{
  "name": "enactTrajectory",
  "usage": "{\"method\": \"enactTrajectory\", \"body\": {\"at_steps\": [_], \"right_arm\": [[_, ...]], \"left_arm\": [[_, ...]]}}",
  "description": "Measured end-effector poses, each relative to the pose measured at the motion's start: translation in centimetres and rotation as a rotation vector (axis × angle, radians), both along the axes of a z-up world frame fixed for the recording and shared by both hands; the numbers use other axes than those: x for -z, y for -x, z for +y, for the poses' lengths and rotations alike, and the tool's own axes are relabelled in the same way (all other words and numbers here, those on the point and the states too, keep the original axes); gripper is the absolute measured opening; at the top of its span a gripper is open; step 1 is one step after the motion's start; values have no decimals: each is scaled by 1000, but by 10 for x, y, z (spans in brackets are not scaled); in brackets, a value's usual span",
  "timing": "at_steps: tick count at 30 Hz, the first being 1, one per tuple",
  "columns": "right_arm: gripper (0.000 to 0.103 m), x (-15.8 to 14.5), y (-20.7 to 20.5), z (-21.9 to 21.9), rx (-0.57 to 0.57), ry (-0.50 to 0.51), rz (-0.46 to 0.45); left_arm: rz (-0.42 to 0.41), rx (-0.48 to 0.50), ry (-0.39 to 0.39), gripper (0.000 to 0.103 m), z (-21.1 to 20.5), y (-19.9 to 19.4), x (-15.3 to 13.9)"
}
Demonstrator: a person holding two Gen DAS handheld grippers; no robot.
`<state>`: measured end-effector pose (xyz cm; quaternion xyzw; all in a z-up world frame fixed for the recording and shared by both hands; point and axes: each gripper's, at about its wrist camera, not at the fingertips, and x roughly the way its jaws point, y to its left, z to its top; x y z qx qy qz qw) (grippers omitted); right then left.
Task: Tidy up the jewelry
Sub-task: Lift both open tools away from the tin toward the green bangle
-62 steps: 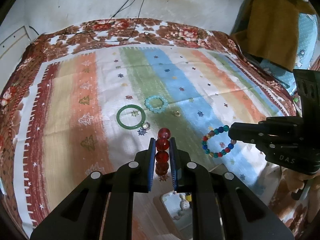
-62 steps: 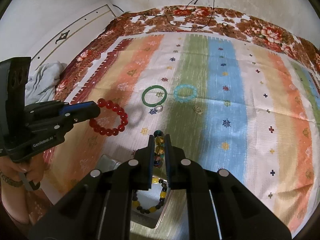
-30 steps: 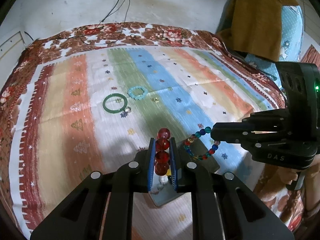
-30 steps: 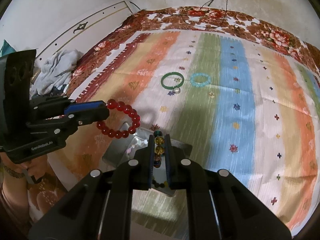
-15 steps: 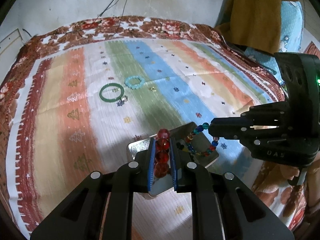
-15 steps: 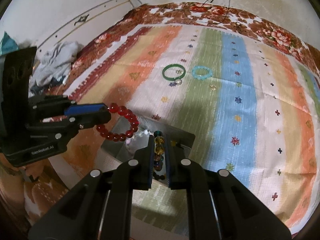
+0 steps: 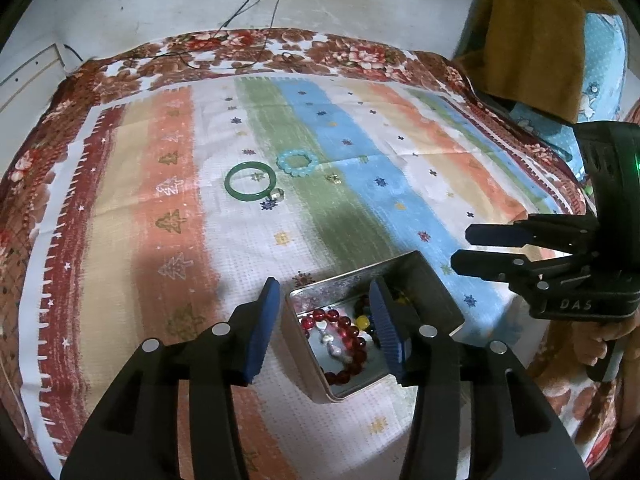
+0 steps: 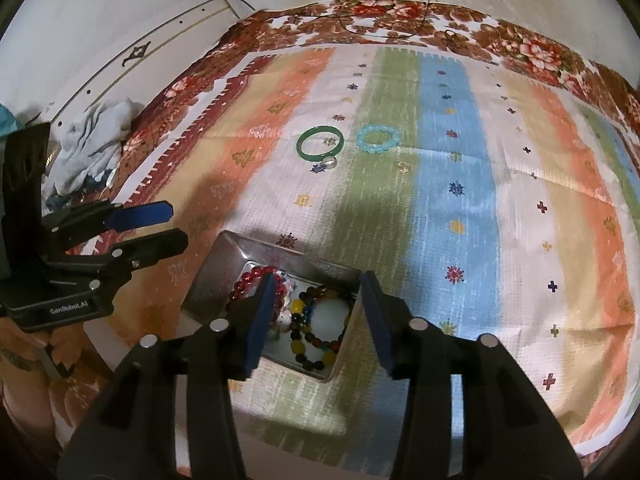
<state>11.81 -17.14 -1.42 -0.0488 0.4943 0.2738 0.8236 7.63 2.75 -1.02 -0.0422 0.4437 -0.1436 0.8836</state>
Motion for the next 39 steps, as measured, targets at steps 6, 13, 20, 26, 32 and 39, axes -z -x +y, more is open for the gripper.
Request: {"method": "enactTrajectory", "body": {"at_steps": [6,13,20,26,32,39], "right_arm": [[53,1,-14,-11,57,-54,30],[65,4,-32,-15,111,-67,37],[68,3,-52,-9,168,26,-53],[70,6,-63,-13,201,24,-77],[70,7,-79,-9,197,6,-79],[70,13,-100,-5,212,12,-67]], "left_arm": [[16,-41,-14,51,9,-8,5],[16,-103,-21,58,19,-25,8],[60,-151,-46,58,22,-51,24],[48,-150,-89,58,18,-59,22],[34,-133,-103,61,12,-66,19],[60,-159,-110,61,22,-89,25]]}}
